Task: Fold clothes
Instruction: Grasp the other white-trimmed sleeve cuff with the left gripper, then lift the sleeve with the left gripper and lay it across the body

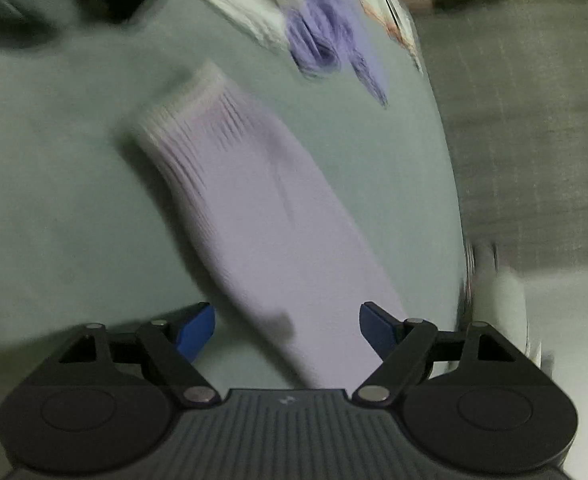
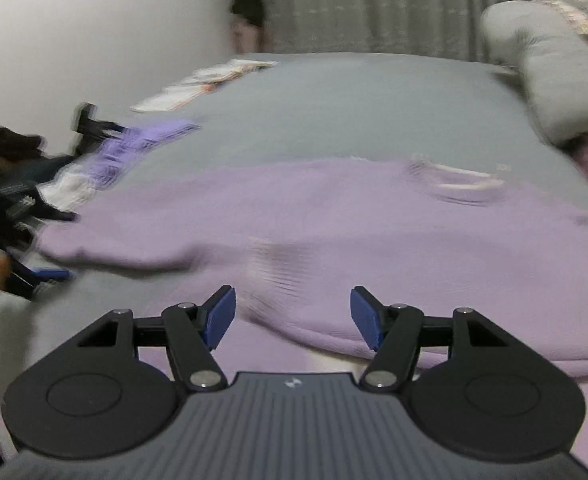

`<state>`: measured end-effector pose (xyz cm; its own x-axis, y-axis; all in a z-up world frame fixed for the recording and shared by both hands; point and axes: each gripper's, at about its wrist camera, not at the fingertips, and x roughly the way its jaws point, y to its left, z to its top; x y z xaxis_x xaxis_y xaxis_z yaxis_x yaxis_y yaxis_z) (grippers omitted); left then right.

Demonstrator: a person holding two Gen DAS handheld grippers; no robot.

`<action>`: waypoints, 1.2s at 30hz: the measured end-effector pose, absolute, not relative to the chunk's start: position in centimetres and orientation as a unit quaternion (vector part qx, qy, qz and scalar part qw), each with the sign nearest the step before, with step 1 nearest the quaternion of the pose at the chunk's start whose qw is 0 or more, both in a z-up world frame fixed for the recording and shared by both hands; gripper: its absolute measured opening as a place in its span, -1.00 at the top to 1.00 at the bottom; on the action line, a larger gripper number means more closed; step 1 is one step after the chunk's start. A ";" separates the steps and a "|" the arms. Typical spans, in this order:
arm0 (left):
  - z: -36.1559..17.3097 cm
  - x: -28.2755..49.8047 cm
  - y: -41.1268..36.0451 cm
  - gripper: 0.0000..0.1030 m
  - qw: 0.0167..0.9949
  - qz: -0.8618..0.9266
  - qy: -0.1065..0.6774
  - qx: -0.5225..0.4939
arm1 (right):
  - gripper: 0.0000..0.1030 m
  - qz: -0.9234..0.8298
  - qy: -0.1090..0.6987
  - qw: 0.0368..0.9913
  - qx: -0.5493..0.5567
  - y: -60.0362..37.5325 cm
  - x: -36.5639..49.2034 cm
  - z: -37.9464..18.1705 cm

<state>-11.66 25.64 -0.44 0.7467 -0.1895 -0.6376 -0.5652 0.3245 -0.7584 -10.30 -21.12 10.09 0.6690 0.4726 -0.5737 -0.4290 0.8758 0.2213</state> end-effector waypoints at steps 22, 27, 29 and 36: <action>-2.6 -11.6 28.6 0.46 0.769 0.120 0.254 -0.574 | -0.27 0.265 0.352 0.891 0.114 -17.1 -14.0 9.9; -2.8 -11.7 29.0 0.69 0.763 0.122 0.248 -0.585 | -0.27 0.249 0.351 0.895 0.119 -18.7 -14.6 9.7; -2.3 -11.6 28.7 0.69 0.763 0.118 0.241 -0.588 | -0.27 0.241 0.347 0.899 0.118 -19.7 -14.8 9.9; 1.1 -10.8 27.4 0.70 0.783 0.080 0.204 -0.583 | -0.27 0.203 0.340 0.912 0.103 -26.0 -15.1 10.4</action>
<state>-10.82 27.35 1.14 0.9043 -0.1128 -0.4117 -0.3621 0.3082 -0.8797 -15.08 -26.01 10.35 0.6866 0.4399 -0.5789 -0.2994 0.8966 0.3262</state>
